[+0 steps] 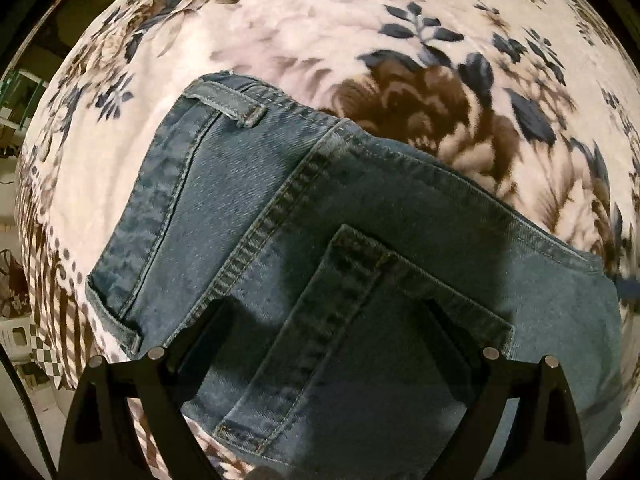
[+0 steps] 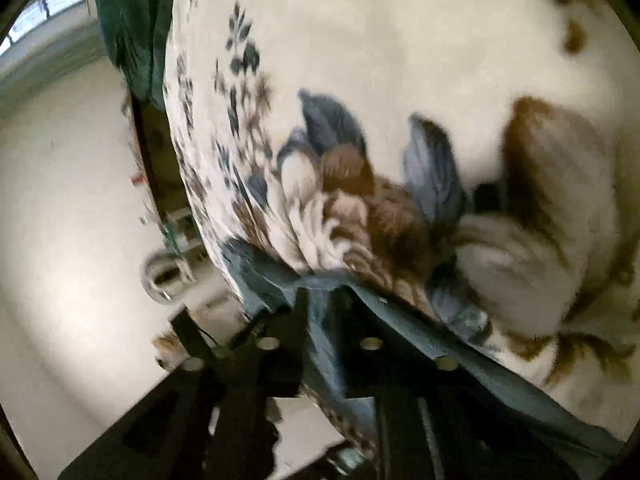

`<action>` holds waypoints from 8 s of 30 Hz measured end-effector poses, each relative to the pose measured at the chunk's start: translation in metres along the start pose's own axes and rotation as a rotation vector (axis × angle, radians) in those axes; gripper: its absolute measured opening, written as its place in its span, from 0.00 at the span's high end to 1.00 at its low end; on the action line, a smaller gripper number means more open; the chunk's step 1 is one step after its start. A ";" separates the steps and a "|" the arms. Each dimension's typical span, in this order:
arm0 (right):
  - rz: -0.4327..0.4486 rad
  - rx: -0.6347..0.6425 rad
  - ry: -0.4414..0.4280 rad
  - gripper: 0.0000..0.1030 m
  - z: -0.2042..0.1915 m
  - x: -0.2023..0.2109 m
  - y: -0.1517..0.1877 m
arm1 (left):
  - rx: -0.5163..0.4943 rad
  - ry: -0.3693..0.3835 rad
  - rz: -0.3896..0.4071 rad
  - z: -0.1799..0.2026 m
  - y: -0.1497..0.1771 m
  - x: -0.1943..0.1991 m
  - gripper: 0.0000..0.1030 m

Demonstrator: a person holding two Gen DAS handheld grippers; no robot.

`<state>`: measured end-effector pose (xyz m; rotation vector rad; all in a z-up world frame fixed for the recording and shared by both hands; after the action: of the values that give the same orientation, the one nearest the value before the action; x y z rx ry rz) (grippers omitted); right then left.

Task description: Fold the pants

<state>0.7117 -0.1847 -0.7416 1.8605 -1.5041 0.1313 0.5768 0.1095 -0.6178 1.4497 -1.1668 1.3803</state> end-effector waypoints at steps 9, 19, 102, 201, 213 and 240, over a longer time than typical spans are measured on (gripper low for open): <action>0.017 0.222 0.407 0.98 -0.005 -0.004 0.030 | -0.017 0.032 0.068 0.023 -0.010 0.032 0.08; 0.126 0.159 0.478 0.92 0.003 0.004 0.023 | -0.079 0.028 0.104 0.054 -0.033 0.046 0.08; 1.101 -0.728 0.194 0.77 0.415 0.254 0.424 | -0.554 0.032 0.130 0.337 0.168 0.086 0.08; 0.603 -0.517 0.149 0.61 0.188 0.024 0.322 | -0.442 0.177 -0.117 0.062 0.074 0.033 0.60; 0.563 -0.487 0.296 0.34 0.151 0.041 0.339 | -0.395 0.170 0.025 0.083 0.066 0.114 0.46; 0.523 -0.697 0.124 0.25 0.170 0.019 0.362 | -0.333 0.325 -0.010 0.046 0.076 0.101 0.41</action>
<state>0.3379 -0.3185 -0.6873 0.8832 -1.6428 -0.0358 0.5132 0.0366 -0.5248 0.9564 -1.1111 1.2849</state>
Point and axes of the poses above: each gripper's, at about its wrist camera, not at the fingertips, and x roughly against the way its jaws point, z to its right, y to its underside, the point moved 1 cm from there along -x, roughly the way its jaws point, and after that the axes turned 7 degrees about -x, right-handed, at the moved point
